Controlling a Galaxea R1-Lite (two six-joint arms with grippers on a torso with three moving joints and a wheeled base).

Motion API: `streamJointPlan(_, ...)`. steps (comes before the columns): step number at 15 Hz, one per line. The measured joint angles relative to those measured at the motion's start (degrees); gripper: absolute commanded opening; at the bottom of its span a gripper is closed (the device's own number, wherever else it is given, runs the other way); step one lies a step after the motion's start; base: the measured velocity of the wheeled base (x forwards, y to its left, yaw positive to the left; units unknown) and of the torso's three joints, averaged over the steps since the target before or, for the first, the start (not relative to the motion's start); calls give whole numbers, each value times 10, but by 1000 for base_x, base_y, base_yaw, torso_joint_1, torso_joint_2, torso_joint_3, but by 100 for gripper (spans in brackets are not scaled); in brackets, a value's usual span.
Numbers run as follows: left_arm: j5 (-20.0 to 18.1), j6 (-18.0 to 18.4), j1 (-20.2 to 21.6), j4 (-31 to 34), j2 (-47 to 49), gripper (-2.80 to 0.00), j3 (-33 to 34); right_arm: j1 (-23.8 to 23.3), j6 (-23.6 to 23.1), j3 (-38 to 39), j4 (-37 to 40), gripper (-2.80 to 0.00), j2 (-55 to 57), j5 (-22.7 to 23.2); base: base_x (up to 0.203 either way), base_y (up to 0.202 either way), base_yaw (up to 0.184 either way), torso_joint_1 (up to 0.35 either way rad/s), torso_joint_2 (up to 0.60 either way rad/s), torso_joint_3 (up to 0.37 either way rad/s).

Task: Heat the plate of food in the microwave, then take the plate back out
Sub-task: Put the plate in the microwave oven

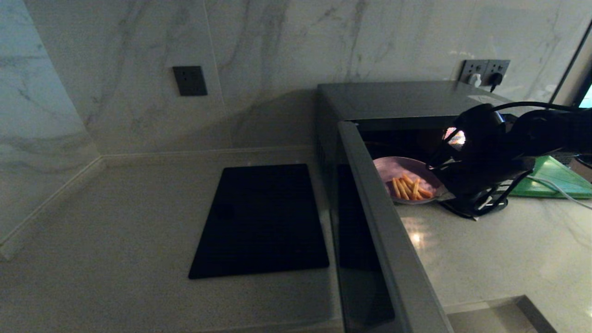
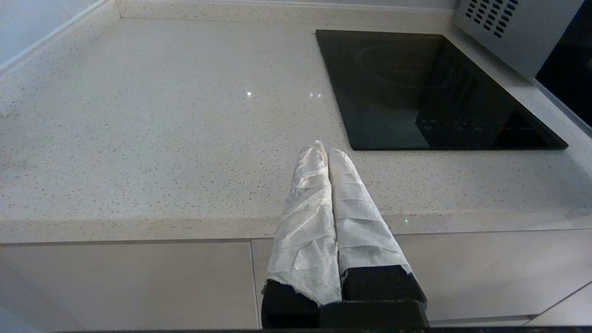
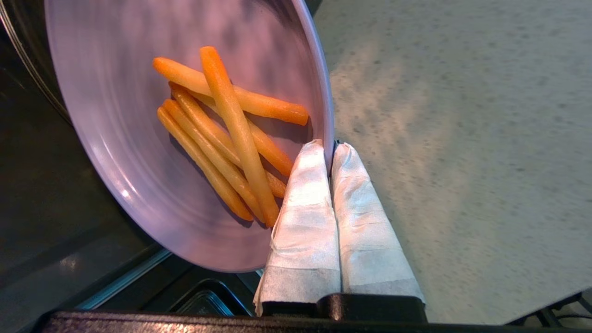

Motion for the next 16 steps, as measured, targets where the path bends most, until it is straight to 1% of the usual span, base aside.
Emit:
streamJointPlan(5,0,0,0,0,0,-280,0,9,0,-25,0,-280,21,3,0,0,0,0,0,0)
streamJointPlan(16,0,0,0,0,0,-280,0,8,-7,-51,-2,-280,45,5,0,0,0,0,0,0)
